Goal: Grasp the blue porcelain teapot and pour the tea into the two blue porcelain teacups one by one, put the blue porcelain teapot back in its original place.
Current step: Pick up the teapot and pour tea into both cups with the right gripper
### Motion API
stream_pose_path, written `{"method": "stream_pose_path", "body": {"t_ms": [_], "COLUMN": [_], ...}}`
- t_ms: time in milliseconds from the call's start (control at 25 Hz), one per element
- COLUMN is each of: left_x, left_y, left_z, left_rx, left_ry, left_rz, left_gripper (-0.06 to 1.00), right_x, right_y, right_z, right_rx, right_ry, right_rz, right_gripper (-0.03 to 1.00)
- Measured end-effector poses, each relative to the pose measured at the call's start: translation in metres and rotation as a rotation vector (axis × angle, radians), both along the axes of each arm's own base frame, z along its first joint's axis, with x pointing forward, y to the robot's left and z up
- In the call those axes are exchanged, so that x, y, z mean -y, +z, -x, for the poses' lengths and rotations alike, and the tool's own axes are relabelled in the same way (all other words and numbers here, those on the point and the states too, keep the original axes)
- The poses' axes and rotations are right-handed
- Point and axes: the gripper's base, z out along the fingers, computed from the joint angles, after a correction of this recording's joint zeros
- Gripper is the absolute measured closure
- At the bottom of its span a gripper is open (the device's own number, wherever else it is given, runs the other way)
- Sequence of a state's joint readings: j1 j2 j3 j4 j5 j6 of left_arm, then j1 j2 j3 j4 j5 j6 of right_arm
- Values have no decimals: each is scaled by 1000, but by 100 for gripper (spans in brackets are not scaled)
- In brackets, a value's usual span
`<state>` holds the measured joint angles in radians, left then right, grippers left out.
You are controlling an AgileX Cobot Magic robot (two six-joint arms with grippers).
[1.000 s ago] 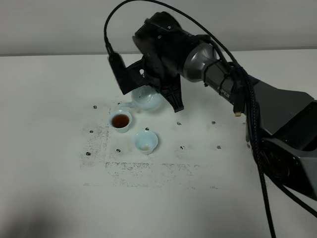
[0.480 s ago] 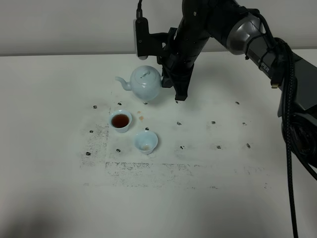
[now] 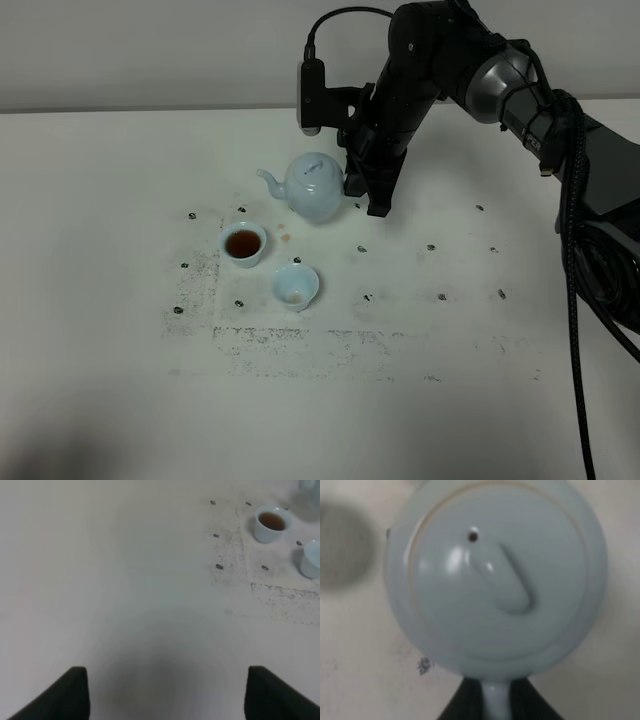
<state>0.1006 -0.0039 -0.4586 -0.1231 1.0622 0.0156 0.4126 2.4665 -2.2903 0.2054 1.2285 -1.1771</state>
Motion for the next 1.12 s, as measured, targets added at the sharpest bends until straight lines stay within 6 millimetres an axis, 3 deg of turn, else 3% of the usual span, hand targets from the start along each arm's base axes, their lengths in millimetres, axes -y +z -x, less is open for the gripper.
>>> {"method": "stream_pose_path", "body": {"t_ms": [280, 560, 720, 920, 1120], "left_x": [0, 0, 0, 0, 0], "left_y": [0, 0, 0, 0, 0], "left_z": [0, 0, 0, 0, 0], "left_rx": [0, 0, 0, 0, 0], "left_ry": [0, 0, 0, 0, 0], "left_rz": [0, 0, 0, 0, 0], "left_gripper": [33, 33, 33, 33, 33], "right_x": [1, 2, 7, 17, 34], "right_y": [-27, -24, 2, 61, 81], "right_z": [-3, -3, -2, 12, 44], "right_rx": [-45, -35, 31, 141, 112], "right_ry": [-3, -1, 3, 8, 41], "right_rz": [24, 33, 57, 59, 116], "right_gripper": [93, 93, 93, 93, 93]}}
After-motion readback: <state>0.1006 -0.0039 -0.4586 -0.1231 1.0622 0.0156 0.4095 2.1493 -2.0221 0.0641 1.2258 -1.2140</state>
